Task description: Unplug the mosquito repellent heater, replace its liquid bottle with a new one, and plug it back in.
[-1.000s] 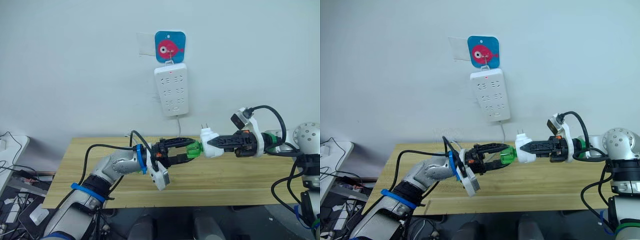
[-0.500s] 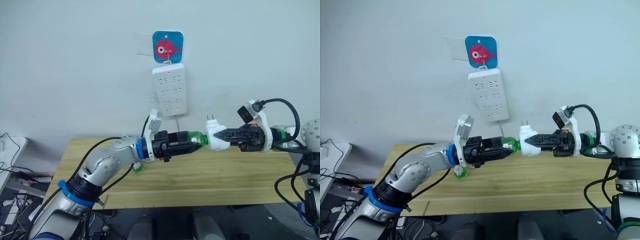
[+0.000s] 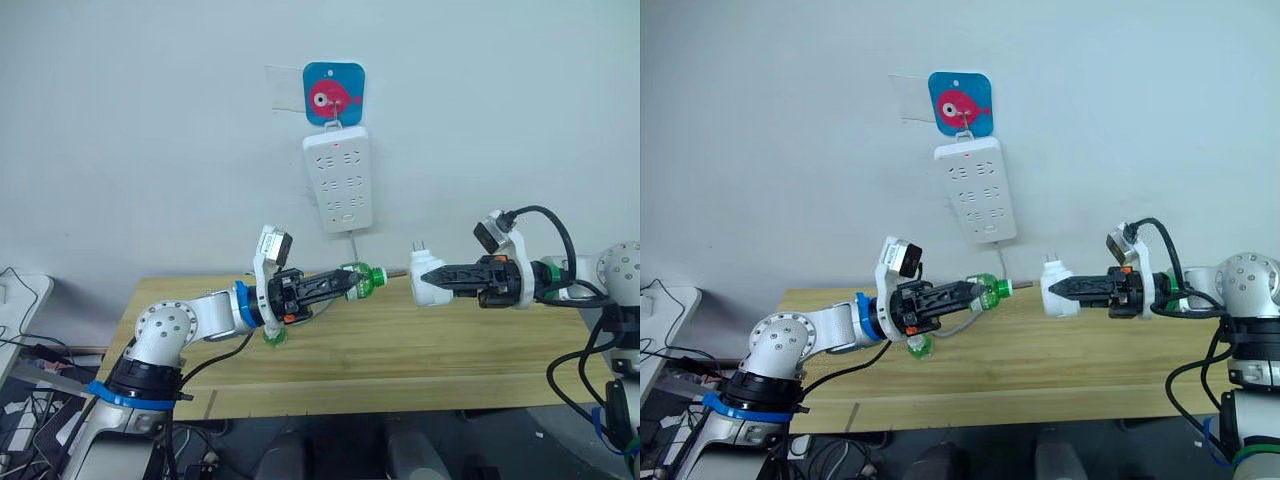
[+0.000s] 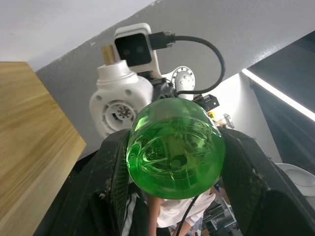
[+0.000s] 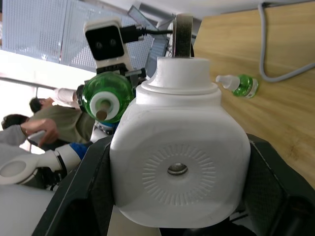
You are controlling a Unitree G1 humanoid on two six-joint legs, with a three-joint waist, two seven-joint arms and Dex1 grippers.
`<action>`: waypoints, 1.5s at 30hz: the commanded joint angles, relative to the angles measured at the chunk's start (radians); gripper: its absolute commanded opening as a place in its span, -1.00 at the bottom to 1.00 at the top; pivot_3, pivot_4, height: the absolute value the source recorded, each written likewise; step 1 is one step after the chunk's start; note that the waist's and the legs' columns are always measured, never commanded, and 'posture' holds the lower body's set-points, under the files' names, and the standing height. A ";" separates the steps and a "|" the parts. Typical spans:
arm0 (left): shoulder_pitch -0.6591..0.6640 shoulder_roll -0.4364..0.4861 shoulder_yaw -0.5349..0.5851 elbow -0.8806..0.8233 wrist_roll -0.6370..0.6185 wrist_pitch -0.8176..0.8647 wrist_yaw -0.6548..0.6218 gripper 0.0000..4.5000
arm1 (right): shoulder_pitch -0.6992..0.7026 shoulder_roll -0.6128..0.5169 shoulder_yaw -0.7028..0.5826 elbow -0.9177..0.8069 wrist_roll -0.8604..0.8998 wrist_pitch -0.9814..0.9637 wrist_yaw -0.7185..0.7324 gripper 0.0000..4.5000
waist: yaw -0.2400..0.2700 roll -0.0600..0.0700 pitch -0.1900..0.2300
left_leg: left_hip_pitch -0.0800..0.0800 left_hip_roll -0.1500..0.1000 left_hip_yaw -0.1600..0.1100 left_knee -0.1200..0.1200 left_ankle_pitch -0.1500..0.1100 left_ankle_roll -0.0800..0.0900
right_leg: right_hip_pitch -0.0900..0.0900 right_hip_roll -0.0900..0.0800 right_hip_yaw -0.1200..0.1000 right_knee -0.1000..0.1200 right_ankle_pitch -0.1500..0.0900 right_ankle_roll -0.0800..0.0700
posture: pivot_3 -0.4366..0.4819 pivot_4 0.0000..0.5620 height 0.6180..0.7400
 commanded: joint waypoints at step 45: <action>0.204 -0.046 0.116 -0.213 0.185 0.048 -0.074 0.01 | -0.139 -0.041 0.277 0.917 -1.125 -0.870 0.037 0.98 | 0.035 0.001 0.028 | 0.002 0.000 0.002 -0.001 0.000 0.000 | 0.001 -0.002 0.002 0.000 0.000 -0.001 | -0.09 -0.29 1.00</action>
